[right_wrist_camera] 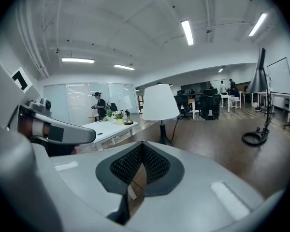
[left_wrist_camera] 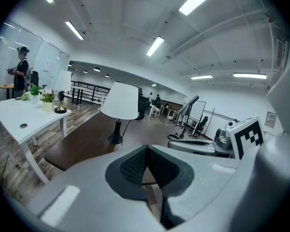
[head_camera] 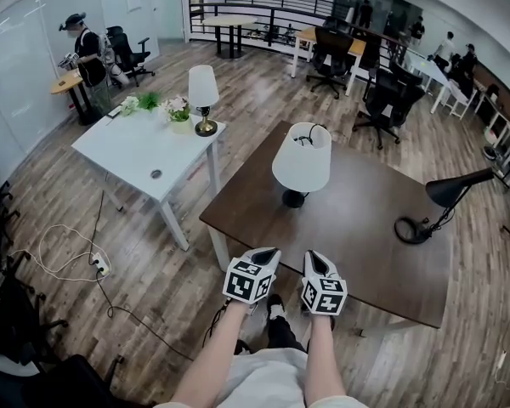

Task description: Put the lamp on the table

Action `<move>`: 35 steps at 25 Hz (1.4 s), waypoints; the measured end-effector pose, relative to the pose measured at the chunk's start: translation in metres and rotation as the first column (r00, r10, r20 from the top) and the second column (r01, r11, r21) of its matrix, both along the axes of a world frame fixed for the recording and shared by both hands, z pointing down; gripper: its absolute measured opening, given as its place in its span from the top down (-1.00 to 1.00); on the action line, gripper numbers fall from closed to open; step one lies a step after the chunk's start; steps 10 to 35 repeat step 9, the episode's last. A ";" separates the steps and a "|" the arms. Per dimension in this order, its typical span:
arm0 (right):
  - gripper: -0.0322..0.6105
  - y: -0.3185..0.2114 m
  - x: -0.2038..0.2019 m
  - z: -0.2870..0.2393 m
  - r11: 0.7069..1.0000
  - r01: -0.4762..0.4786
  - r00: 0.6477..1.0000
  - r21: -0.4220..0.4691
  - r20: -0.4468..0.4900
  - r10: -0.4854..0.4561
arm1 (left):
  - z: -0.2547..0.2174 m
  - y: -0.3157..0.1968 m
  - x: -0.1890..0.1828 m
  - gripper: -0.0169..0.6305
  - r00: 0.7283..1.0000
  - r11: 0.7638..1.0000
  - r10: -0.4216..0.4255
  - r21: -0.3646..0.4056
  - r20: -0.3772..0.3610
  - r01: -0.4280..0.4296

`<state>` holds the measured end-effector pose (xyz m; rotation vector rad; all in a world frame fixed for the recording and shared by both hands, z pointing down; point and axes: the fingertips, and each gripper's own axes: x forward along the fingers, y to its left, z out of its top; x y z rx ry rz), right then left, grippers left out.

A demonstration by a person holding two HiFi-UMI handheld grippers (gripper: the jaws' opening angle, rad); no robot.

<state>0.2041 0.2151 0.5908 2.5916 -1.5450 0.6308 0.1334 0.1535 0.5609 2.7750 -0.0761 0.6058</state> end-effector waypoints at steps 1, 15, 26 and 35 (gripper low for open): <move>0.82 0.001 0.000 0.000 1.000 -0.001 1.000 0.000 -0.002 0.001 | 0.000 0.000 0.001 0.95 1.000 1.000 0.001 -0.001 0.000 -0.001; 0.83 0.001 0.005 -0.003 1.000 0.003 1.000 -0.010 -0.012 -0.003 | -0.002 0.000 0.009 0.95 1.000 1.000 -0.005 -0.003 -0.004 0.005; 0.83 0.001 0.005 -0.003 1.000 0.003 1.000 -0.010 -0.012 -0.003 | -0.002 0.000 0.009 0.95 1.000 1.000 -0.005 -0.003 -0.004 0.005; 0.83 0.001 0.005 -0.003 1.000 0.003 1.000 -0.010 -0.012 -0.003 | -0.002 0.000 0.009 0.95 1.000 1.000 -0.005 -0.003 -0.004 0.005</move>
